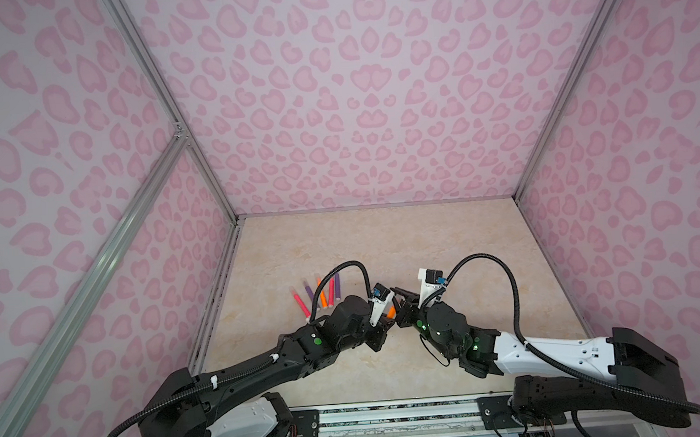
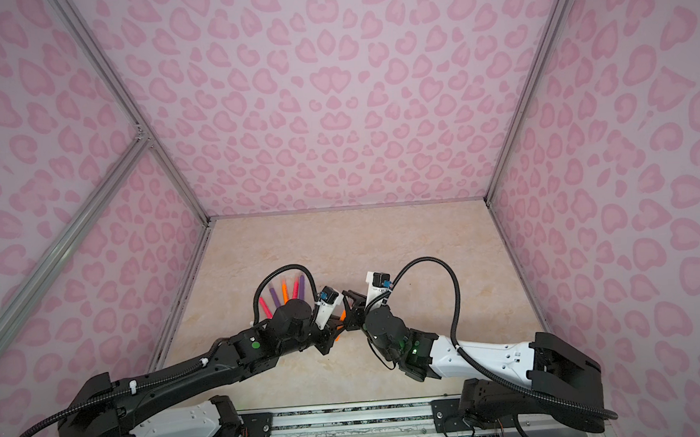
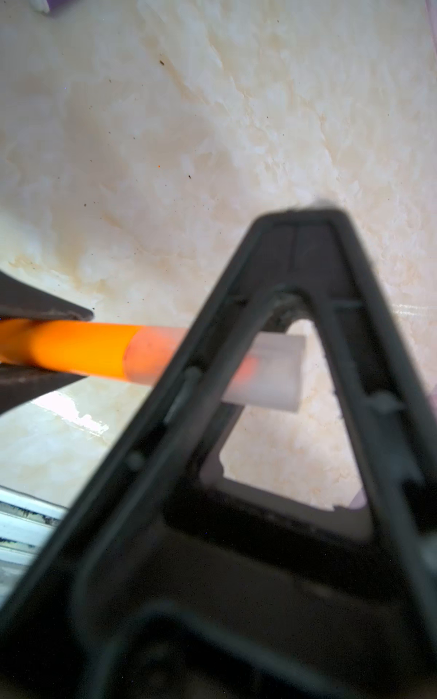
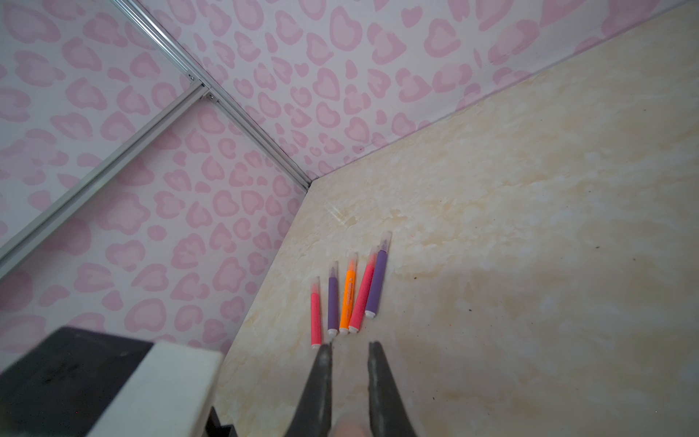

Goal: Insert the pens into the pen caps

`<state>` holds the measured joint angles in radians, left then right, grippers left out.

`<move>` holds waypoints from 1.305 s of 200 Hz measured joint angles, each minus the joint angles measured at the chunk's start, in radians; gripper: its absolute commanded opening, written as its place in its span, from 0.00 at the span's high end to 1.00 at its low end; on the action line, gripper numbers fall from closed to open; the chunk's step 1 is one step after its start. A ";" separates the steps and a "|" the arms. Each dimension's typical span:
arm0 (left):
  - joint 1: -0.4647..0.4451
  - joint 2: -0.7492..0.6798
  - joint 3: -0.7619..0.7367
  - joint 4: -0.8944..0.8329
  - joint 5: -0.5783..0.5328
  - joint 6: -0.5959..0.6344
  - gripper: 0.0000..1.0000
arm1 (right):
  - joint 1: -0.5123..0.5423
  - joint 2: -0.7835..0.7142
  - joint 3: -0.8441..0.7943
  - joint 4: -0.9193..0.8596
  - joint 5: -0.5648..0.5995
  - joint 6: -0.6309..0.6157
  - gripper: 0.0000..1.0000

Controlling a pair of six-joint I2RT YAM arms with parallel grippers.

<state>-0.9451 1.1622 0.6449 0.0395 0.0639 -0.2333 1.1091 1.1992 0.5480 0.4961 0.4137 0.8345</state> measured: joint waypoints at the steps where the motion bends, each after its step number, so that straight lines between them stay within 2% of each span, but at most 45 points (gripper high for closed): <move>1: 0.001 0.000 -0.001 0.002 0.002 0.000 0.96 | 0.000 -0.002 -0.001 0.000 0.000 0.000 1.00; 50: 0.044 -0.023 -0.039 0.093 0.151 -0.020 0.96 | -0.023 -0.066 -0.044 0.032 -0.055 -0.014 1.00; 87: 0.051 -0.023 -0.040 0.100 0.193 -0.036 0.96 | -0.025 -0.090 -0.058 0.035 -0.071 -0.015 1.00; 113: 0.051 0.017 -0.002 0.085 0.189 -0.042 0.97 | -0.029 -0.090 -0.042 0.004 -0.042 -0.020 0.66; 122: 0.057 0.039 0.016 0.100 0.108 -0.072 0.97 | -0.029 -0.097 -0.039 -0.040 -0.054 -0.023 0.56; 136: 0.076 0.070 0.044 0.128 -0.018 -0.112 0.97 | -0.026 -0.116 -0.034 -0.127 -0.072 -0.037 0.47; 161: 0.072 0.124 0.082 0.113 -0.108 -0.145 0.97 | -0.060 -0.210 -0.031 -0.241 -0.021 -0.033 0.37; 207: 0.082 0.266 0.200 -0.018 -0.286 -0.211 0.97 | -0.156 -0.420 -0.038 -0.345 0.085 -0.045 0.30; 237: 0.129 0.433 0.332 -0.163 -0.356 -0.258 0.97 | -0.246 -0.449 0.064 -0.376 0.093 -0.087 0.29; 261: 0.179 0.546 0.409 -0.262 -0.357 -0.299 0.97 | -0.324 -0.448 0.080 -0.391 0.090 -0.097 0.28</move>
<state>-0.7666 1.7081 1.0542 -0.2226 -0.2935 -0.5323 0.7849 0.7513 0.6285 0.1051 0.5041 0.7376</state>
